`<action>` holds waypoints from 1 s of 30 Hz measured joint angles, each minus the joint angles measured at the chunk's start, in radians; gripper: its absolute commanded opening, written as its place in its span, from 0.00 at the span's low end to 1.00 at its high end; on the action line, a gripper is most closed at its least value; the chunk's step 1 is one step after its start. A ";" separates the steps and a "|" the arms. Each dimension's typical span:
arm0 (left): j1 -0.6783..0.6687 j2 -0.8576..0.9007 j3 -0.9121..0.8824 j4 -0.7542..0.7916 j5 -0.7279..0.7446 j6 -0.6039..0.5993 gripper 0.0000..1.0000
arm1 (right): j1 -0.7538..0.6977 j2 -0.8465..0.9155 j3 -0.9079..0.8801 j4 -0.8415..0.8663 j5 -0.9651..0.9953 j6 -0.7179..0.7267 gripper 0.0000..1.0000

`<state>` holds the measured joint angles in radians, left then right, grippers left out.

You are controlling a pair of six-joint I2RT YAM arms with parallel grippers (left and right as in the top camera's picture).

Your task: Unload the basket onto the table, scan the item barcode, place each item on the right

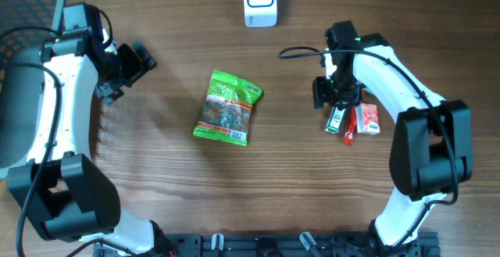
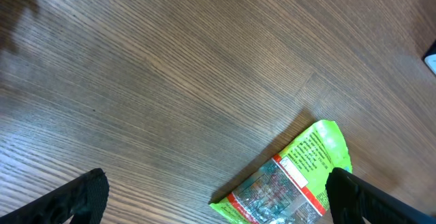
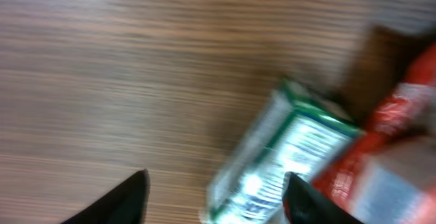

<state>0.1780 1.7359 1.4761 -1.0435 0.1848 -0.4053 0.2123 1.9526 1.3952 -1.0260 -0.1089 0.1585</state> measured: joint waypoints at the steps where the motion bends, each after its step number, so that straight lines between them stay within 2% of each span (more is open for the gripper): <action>1: 0.000 0.000 0.000 0.000 0.000 0.000 1.00 | 0.000 0.000 0.000 0.020 -0.048 -0.001 0.26; 2: 0.000 0.000 0.000 0.000 0.000 0.000 1.00 | 0.000 0.000 0.000 0.032 -0.088 0.002 0.16; 3: 0.000 0.000 0.000 0.000 0.000 0.000 1.00 | 0.000 0.000 0.000 0.039 -0.134 0.003 0.14; 6: 0.000 0.000 0.000 0.000 0.000 0.000 1.00 | 0.000 0.000 -0.002 0.055 -0.204 0.024 0.13; 8: 0.000 0.000 0.000 0.000 0.000 0.000 1.00 | 0.000 0.000 -0.025 0.086 -0.205 0.073 0.26; 9: 0.000 0.000 0.000 0.000 0.000 0.000 1.00 | 0.000 0.000 -0.045 0.103 -0.192 0.106 0.26; 10: 0.000 0.000 0.000 0.000 0.000 0.000 1.00 | 0.000 0.000 -0.067 0.116 -0.175 0.130 0.17; 11: 0.000 0.000 0.000 0.000 0.000 0.000 1.00 | 0.000 0.000 -0.100 0.134 -0.147 0.161 0.08; 12: 0.000 0.000 0.000 0.000 0.000 0.000 1.00 | 0.000 0.000 -0.129 0.138 -0.114 0.181 0.04; 16: 0.000 0.000 0.000 0.000 0.000 0.000 1.00 | 0.000 0.000 -0.164 0.085 0.065 0.212 0.04; 20: 0.000 0.000 0.000 0.000 0.000 0.000 1.00 | 0.000 0.000 -0.164 0.039 0.274 0.219 0.09; 21: 0.000 0.000 0.000 0.000 0.000 0.000 1.00 | 0.000 0.000 -0.164 0.039 0.320 0.222 0.04; 24: 0.000 0.000 0.000 0.000 0.000 0.000 1.00 | 0.000 0.000 -0.164 0.039 0.365 0.226 0.04; 26: 0.000 0.000 0.000 0.000 0.000 0.000 1.00 | 0.000 0.000 -0.164 0.042 0.320 0.211 0.12; 27: 0.000 0.000 0.000 0.000 0.000 0.000 1.00 | 0.001 0.000 -0.164 0.054 0.277 0.185 0.19; 28: 0.000 0.000 0.000 0.000 0.000 0.000 1.00 | 0.003 0.000 -0.165 0.082 0.201 0.138 0.31; 30: 0.000 0.000 0.000 0.000 0.000 0.000 1.00 | 0.023 0.000 -0.164 0.119 0.078 0.077 0.41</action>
<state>0.1780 1.7359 1.4761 -1.0431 0.1848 -0.4049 0.2356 1.9522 1.2308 -0.9073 -0.0307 0.2356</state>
